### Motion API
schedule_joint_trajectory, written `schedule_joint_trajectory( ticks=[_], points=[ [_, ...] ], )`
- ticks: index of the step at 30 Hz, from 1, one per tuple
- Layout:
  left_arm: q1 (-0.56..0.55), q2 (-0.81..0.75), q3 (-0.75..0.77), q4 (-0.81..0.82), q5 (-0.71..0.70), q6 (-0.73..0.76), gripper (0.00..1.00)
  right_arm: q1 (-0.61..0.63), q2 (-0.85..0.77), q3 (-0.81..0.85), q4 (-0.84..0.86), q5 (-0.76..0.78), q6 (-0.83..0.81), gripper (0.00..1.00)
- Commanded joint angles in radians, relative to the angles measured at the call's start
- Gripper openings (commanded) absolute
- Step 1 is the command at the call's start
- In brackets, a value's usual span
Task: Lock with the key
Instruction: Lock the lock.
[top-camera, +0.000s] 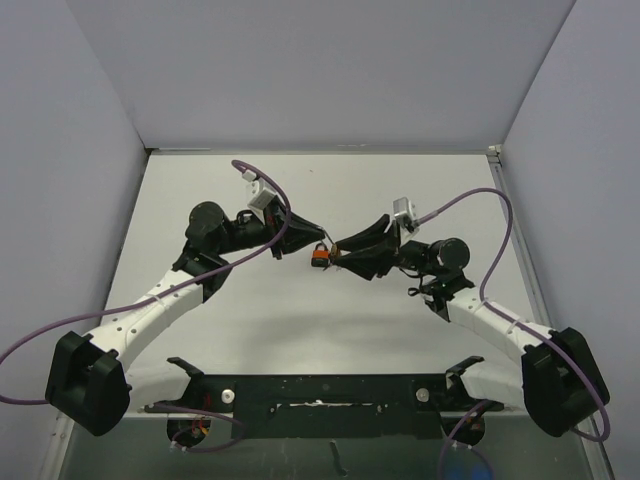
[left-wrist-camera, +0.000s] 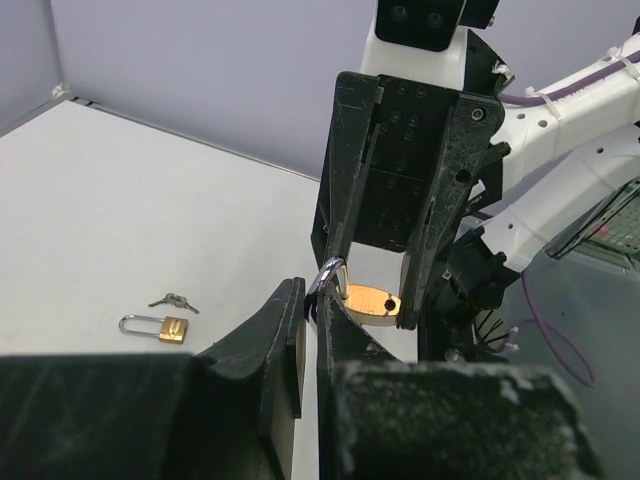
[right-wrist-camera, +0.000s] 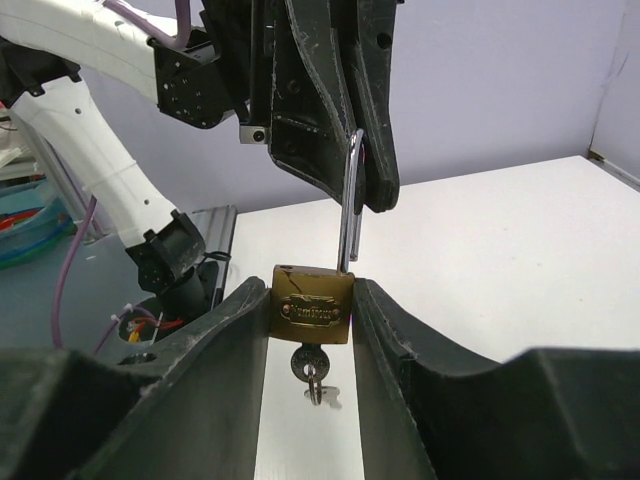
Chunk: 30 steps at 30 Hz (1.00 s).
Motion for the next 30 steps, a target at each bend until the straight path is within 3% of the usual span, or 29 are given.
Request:
schedule_joint_trajectory(
  ticks=[1, 6, 8, 15, 20, 26, 30],
  points=[
    [-0.002, -0.030, 0.066, 0.011, 0.045, 0.009, 0.00, 0.029, -0.078, 0.055, -0.126, 0.058, -0.120, 0.11],
    [-0.002, -0.036, 0.143, -0.154, 0.069, 0.093, 0.00, 0.096, -0.161, 0.112, -0.404, 0.101, -0.308, 0.56],
    [-0.002, -0.036, 0.177, -0.221, 0.079, 0.124, 0.00, 0.122, -0.194, 0.131, -0.495, 0.134, -0.370, 0.60],
    [-0.002, -0.055, 0.252, -0.369, 0.119, 0.208, 0.00, 0.131, -0.284, 0.142, -0.607, 0.204, -0.425, 0.64],
    [-0.005, -0.089, 0.285, -0.462, 0.103, 0.269, 0.00, 0.132, -0.284, 0.128, -0.605, 0.228, -0.394, 0.49],
    [-0.031, -0.096, 0.271, -0.455, 0.067, 0.262, 0.00, 0.138, -0.230, 0.106, -0.496, 0.230, -0.328, 0.47],
    [-0.042, -0.091, 0.261, -0.451, 0.045, 0.259, 0.00, 0.158, -0.205, 0.130, -0.518, 0.245, -0.346, 0.39]
  ],
)
